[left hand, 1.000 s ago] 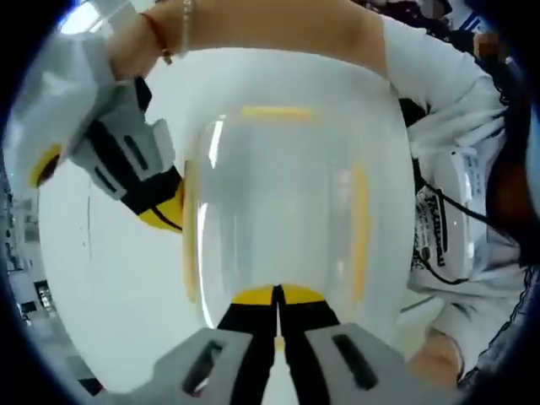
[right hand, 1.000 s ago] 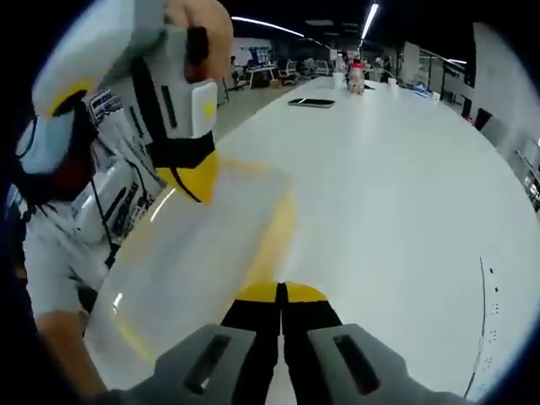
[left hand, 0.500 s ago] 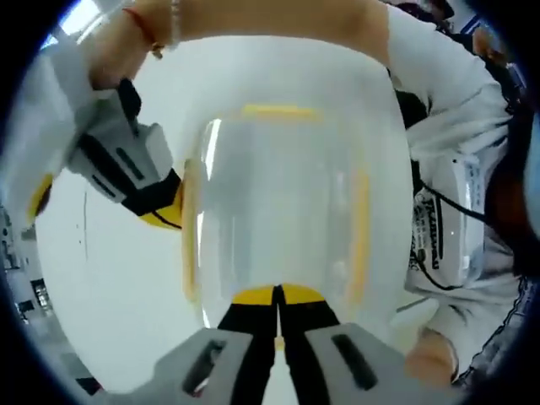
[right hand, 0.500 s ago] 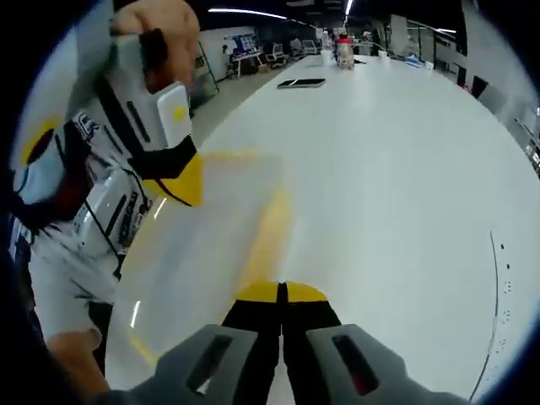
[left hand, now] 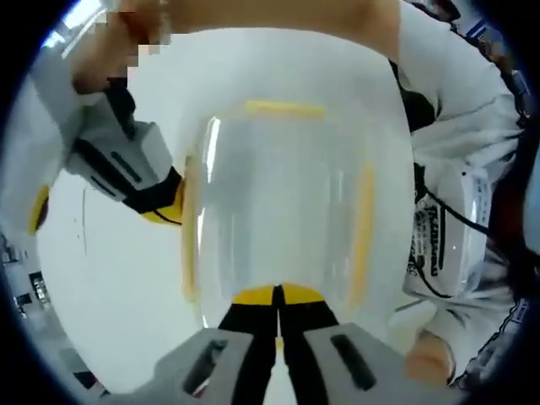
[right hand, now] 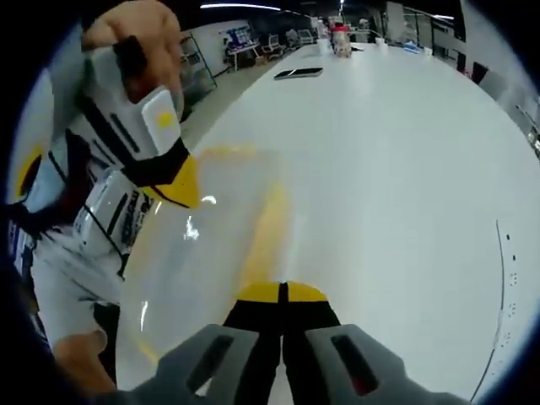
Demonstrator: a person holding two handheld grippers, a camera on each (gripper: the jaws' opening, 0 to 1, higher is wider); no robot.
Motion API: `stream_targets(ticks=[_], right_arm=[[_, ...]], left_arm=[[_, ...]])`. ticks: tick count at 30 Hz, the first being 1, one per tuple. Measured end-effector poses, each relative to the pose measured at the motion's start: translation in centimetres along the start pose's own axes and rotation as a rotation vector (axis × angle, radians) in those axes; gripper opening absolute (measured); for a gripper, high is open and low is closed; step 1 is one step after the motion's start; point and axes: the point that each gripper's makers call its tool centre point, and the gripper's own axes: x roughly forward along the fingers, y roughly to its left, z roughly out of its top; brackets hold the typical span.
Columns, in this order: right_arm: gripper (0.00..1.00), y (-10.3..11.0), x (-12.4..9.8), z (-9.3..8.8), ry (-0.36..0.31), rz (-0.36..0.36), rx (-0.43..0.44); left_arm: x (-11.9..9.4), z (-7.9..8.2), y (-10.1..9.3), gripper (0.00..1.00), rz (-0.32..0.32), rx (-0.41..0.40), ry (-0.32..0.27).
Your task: Snap each plastic latch of the storage box into its locked position after aligning the lid with the box until every specified latch is closed and the lid sits flush.
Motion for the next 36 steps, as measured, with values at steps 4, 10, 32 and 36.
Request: stream_targets(ticks=[4, 10, 32, 36], right_arm=[[0.0, 0.0, 0.4, -0.4, 0.007, 0.028, 0.027], [0.0, 0.0, 0.7, -0.4, -0.021, 0.055, 0.046], [0.0, -0.4, 2.8, -1.2, -0.043, 0.104, 0.177], [0.0, -0.5, 2.7, -0.6, -0.033, 0.083, 0.133]], left_arm=[[0.0, 0.1, 0.0, 0.0, -0.002, -0.003, 0.014], [-0.1, 0.1, 0.1, 0.0, -0.004, -0.004, 0.037], [-0.6, -0.2, 0.4, 0.0, -0.008, 0.013, 0.013], [-0.6, -0.2, 0.5, 0.0, -0.003, 0.008, 0.022]])
